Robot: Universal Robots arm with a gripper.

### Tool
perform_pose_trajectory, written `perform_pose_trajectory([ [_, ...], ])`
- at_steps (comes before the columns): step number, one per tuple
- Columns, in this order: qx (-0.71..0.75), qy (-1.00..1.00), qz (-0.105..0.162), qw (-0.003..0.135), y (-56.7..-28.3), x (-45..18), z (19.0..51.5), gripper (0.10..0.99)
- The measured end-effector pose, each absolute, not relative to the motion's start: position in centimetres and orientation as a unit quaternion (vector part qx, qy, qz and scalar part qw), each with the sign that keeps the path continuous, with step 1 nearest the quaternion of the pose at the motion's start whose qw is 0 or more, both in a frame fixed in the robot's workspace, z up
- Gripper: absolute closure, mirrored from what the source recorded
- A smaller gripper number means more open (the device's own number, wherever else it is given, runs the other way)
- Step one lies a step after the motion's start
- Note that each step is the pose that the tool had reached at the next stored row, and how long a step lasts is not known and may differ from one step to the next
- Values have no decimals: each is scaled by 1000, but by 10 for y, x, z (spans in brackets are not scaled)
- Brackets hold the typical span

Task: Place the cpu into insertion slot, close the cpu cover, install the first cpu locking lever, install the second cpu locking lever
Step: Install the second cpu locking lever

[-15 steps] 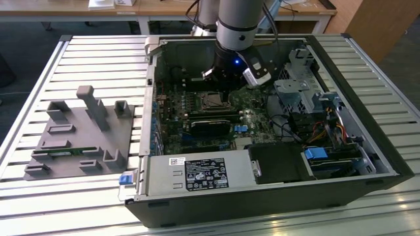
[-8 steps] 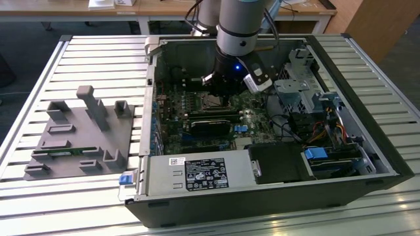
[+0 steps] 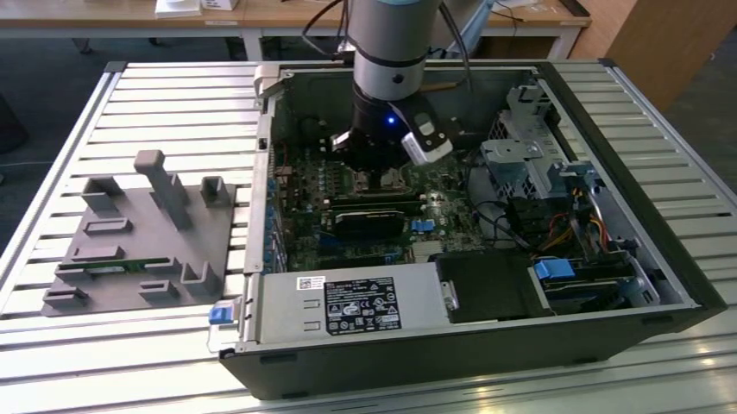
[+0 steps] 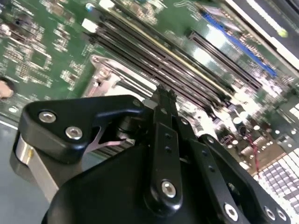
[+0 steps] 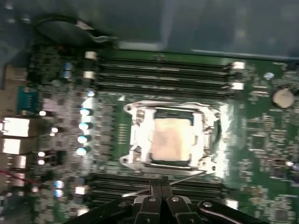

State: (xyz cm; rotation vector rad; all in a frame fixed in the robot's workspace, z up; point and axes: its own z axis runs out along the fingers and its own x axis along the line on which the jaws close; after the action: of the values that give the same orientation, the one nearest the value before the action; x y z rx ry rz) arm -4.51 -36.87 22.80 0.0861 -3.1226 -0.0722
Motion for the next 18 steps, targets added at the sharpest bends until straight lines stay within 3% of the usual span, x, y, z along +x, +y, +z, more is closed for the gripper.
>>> perform_pose_trajectory([
  [7, 28, -999, -26, 9, -370, -49, 221, 980],
  [15, 28, -997, -66, 8, -379, -52, 220, 980],
  [18, 28, -997, -69, 8, -383, -55, 219, 980],
])
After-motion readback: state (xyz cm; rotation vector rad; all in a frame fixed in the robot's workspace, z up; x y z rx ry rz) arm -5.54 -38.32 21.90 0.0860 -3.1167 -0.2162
